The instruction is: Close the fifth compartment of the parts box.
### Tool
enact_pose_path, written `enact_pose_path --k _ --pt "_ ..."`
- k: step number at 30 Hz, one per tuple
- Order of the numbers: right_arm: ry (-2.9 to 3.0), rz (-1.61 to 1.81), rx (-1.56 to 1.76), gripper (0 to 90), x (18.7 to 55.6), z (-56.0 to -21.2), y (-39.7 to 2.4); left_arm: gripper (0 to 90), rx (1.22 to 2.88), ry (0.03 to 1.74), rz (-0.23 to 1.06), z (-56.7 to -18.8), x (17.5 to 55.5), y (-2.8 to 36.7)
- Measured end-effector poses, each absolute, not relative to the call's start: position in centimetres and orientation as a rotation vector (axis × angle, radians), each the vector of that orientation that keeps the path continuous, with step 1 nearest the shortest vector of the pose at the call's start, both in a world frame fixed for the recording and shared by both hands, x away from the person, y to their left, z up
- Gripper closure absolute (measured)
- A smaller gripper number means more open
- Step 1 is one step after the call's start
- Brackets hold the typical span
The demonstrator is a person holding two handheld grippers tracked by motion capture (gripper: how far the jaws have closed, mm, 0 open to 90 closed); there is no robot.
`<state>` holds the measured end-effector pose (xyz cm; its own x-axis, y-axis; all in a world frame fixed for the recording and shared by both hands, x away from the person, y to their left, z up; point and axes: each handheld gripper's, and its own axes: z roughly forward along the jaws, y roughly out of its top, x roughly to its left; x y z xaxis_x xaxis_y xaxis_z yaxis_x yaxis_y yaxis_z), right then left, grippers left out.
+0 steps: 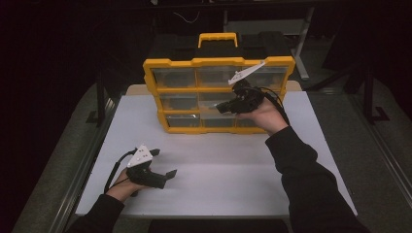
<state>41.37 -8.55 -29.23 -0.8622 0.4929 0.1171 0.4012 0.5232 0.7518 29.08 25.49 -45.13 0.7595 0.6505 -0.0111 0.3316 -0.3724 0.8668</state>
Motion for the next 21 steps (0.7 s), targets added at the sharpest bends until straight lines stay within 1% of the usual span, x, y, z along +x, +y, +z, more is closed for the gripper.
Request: enact_pose_path --k 21 --pt "2.498 1.239 0.821 88.6 42.8 -29.3 -8.3 0.0 2.005 0.728 0.423 -45.2 28.8 25.7"
